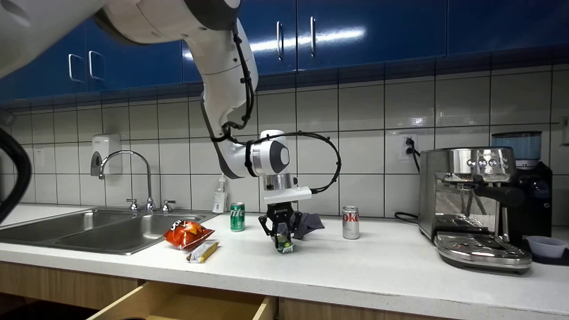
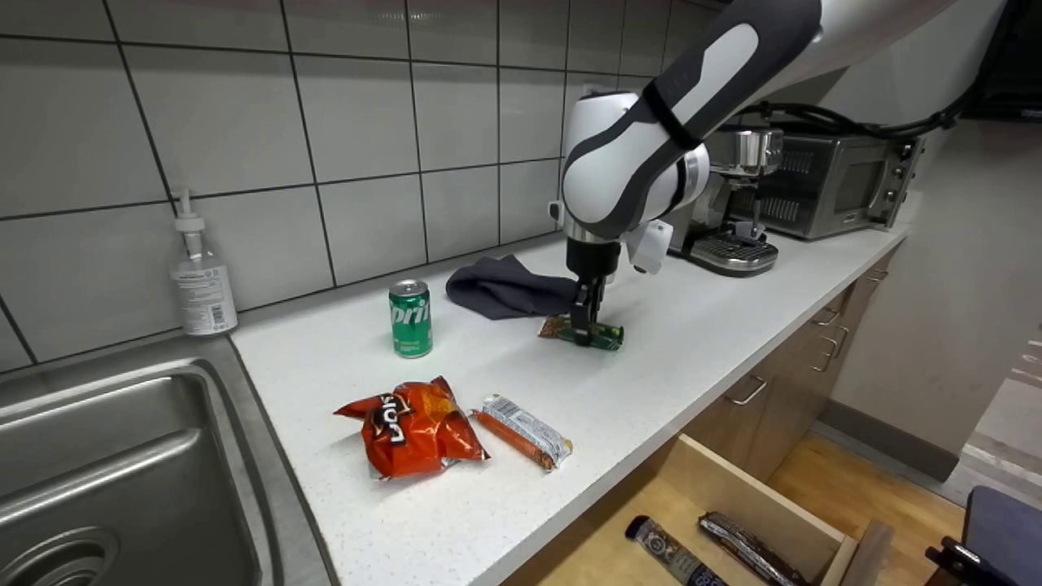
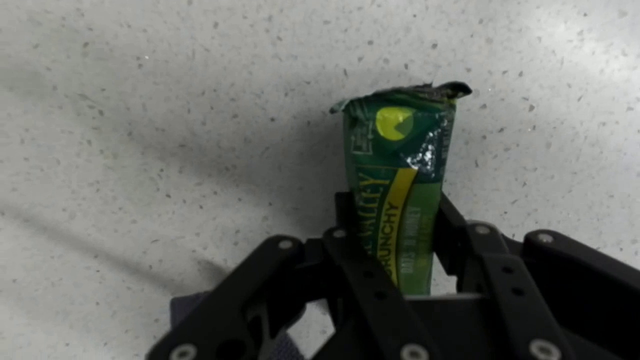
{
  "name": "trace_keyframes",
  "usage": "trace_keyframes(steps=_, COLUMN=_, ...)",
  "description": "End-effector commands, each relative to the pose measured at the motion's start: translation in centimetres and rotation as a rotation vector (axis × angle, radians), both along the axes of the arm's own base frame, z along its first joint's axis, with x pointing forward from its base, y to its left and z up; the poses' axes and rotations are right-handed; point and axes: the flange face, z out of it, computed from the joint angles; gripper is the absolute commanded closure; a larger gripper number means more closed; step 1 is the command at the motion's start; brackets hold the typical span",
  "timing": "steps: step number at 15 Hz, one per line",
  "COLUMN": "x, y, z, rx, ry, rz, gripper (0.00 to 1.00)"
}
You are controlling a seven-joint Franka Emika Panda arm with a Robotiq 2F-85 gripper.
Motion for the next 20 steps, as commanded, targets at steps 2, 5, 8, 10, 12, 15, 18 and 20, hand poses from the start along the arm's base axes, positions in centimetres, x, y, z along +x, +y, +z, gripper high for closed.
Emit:
trace_keyframes(steps=2, x=-1.5, y=-0.4, z=2.0, rx=0.037, ry=0.001, rz=-0.003, gripper=0.85)
trace_keyframes(steps=5, x=-3.0, y=-0.2, z=2.5, rx=0.044, ry=0.015, rz=-0.031, gripper=0.85)
trace_keyframes(steps=8, x=-5.0, y=0.2, z=2.9, rx=0.046, ry=0.036, rz=-0.057, gripper=0.85)
trace_keyframes(steps=10, x=-6.5, y=0.7, z=3.3, rx=0.052, ry=0.051, rz=-0.078, gripper=0.85)
trace_keyframes(steps=12, x=-8.1, y=1.2, z=3.6, rx=0.055, ry=0.059, rz=-0.096, gripper=0.85)
trace_keyframes(steps=15, x=-10.7, y=2.2, z=4.2, rx=0.056, ry=0.078, rz=-0.14, gripper=0.85)
trace_keyframes(steps=18, x=-13.2, y=3.5, z=4.6, rx=0.049, ry=0.09, rz=-0.184, gripper=0.85)
trace_keyframes(steps=20, x=-14.7, y=4.5, z=4.7, rx=0.044, ry=0.097, rz=-0.208, gripper=0.85)
